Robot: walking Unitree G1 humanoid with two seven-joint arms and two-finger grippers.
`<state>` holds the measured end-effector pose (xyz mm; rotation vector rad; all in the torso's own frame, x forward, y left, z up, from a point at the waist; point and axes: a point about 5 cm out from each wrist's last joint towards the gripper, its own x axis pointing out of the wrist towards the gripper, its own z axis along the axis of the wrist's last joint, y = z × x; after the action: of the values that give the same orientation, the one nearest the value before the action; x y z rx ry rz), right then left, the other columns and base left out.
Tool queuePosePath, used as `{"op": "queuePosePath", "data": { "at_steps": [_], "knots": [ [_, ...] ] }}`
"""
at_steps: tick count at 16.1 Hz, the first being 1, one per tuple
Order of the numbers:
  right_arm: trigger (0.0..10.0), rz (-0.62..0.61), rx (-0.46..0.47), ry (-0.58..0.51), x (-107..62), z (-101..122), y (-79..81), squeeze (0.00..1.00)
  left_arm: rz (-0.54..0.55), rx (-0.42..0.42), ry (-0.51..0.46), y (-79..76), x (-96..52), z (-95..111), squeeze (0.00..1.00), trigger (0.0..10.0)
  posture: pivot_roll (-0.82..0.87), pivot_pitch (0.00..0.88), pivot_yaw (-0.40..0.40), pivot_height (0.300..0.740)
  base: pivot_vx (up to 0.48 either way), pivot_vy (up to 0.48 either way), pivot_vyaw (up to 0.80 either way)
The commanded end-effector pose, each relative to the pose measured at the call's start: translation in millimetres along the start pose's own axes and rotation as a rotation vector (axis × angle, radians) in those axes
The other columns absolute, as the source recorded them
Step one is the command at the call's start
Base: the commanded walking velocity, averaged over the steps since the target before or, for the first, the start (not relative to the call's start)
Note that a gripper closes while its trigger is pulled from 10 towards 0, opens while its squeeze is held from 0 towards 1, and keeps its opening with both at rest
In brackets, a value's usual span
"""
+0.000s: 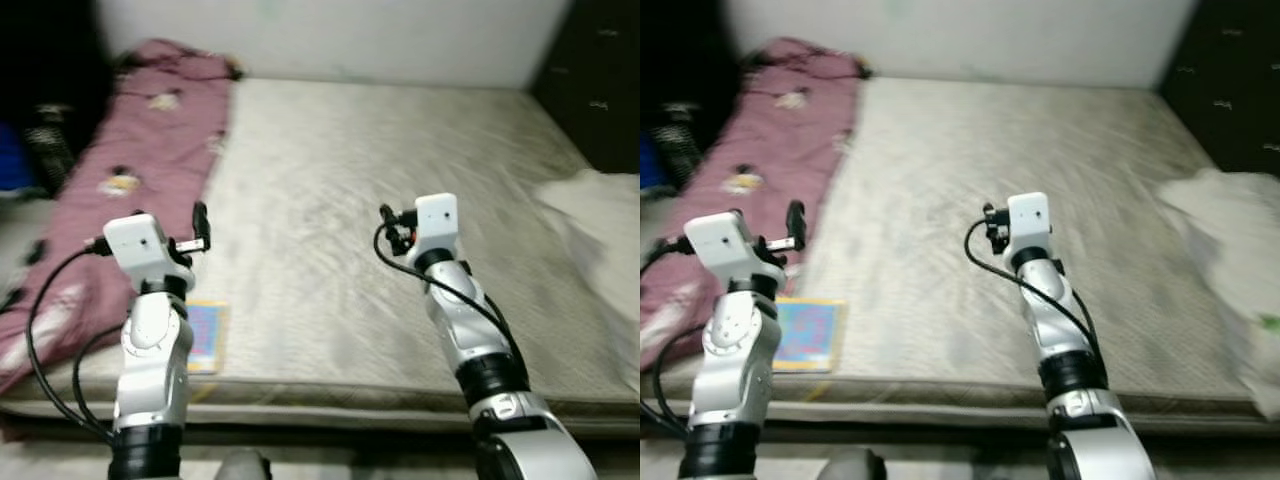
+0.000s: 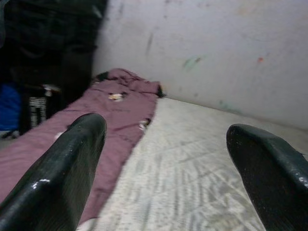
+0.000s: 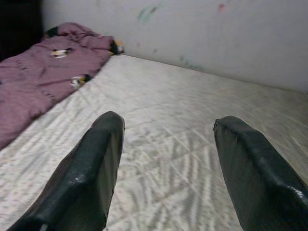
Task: Clean up the room
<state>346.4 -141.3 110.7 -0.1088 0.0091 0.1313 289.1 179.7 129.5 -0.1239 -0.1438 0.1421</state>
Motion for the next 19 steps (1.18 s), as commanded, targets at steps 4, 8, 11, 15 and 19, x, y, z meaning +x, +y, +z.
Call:
{"op": "queuePosePath", "data": {
  "at_steps": [4, 8, 11, 15, 19],
  "knots": [
    [10.0, -0.007, 0.038, -0.003, 4.2, 5.8, 2.2, 0.00, -0.012, 0.002, 0.012, -1.5, 1.7, -1.0, 0.00, 10.0, 0.05, 0.000, -0.020, 0.740, 0.000, 0.471, 0.00],
    [10.0, -0.003, 0.042, 0.004, 4.5, 4.6, 4.3, 0.00, -0.014, 0.000, 0.015, -2.0, 2.0, -1.3, 0.00, 10.0, 0.05, 0.000, -0.021, 0.740, 0.000, 0.467, 0.00],
    [10.0, -0.003, 0.041, 0.009, 5.1, 4.5, 4.2, 0.00, -0.013, -0.001, 0.019, -2.0, 2.4, -1.7, 0.00, 10.0, 0.05, 0.000, -0.021, 0.740, 0.000, 0.465, 0.00],
    [10.0, -0.001, 0.043, 0.015, 5.3, 3.6, 4.4, 0.00, -0.012, 0.001, 0.018, -2.4, 2.4, -1.7, 0.00, 10.0, 0.05, 0.000, -0.022, 0.740, 0.000, 0.463, 0.00],
    [10.0, -0.011, 0.047, 0.017, 2.9, 2.3, 2.1, 0.00, -0.015, -0.010, 0.026, -4.0, 0.1, -2.8, 0.00, 10.0, 0.04, 0.000, -0.010, 0.740, 0.000, 0.461, 0.00]
  ]
}}
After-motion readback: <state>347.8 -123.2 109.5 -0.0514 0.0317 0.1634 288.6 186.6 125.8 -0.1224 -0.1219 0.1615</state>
